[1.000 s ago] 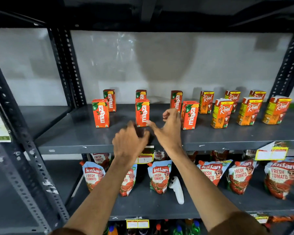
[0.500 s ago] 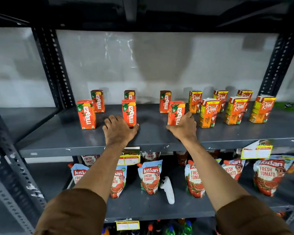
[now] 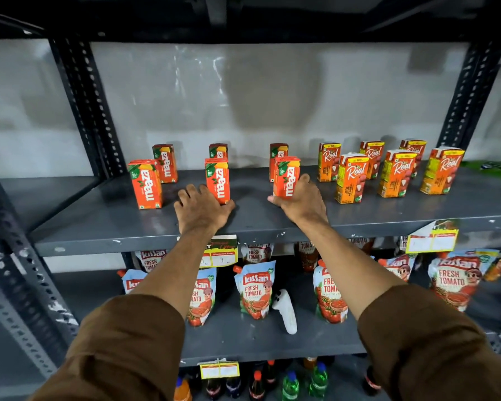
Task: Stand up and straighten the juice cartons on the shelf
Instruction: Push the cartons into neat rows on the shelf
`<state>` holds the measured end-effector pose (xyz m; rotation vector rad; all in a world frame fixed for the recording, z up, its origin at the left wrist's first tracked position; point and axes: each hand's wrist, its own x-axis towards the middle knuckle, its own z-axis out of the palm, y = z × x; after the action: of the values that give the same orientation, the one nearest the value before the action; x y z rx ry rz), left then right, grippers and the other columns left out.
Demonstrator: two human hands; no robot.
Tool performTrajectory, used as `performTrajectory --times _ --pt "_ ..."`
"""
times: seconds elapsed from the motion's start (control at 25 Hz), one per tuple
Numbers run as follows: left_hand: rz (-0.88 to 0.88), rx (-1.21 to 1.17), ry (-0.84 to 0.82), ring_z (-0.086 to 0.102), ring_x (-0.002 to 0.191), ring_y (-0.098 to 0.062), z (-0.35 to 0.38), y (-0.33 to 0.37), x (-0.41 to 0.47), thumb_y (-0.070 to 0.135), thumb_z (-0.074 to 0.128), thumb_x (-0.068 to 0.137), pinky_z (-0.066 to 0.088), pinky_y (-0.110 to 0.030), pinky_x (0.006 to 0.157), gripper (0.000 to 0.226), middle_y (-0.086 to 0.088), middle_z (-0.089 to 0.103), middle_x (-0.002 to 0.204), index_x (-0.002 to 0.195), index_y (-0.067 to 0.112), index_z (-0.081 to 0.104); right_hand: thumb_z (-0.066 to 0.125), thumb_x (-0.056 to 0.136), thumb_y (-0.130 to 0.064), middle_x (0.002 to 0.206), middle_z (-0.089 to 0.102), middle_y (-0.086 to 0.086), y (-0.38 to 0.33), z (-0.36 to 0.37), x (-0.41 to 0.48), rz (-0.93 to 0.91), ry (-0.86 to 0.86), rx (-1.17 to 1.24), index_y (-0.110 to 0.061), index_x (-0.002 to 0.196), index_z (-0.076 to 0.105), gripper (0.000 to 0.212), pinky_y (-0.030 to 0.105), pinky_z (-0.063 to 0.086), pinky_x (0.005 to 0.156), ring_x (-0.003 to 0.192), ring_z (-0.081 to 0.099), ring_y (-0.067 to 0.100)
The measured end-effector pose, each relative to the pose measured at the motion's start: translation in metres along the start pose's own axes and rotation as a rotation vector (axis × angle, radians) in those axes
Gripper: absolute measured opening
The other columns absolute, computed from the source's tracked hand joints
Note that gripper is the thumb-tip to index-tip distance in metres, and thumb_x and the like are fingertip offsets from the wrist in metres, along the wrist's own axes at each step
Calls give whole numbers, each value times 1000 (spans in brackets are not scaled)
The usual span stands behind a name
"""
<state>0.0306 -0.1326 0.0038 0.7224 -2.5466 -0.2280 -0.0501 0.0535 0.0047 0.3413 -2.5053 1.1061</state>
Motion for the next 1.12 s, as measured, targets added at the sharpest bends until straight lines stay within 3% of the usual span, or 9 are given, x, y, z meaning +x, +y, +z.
performTrajectory --times 0.32,0.88,1.12 --pt "13 -51 -10 33 136 -36 1 -3 -4 67 55 84 33 -51 109 86 -19 37 146 140 4 37 83 70 -51 118 67 9 0 -3 -10 -16 15 -70 -11 123 47 75 45 57 84 106 68 29" --pt "21 -47 2 34 136 -36 0 -2 -4 63 53 88 34 -51 109 82 -19 37 146 141 3 34 78 75 -54 125 61 12 0 0 -7 -8 51 -173 -11 129 40 78 45 54 89 116 63 33" --pt "-19 -134 41 39 133 -36 -1 -3 -6 67 63 78 38 -48 106 94 -20 40 142 139 1 33 81 70 -58 126 60 11 4 2 -6 17 64 -136 -10 131 43 86 44 56 89 115 62 30"
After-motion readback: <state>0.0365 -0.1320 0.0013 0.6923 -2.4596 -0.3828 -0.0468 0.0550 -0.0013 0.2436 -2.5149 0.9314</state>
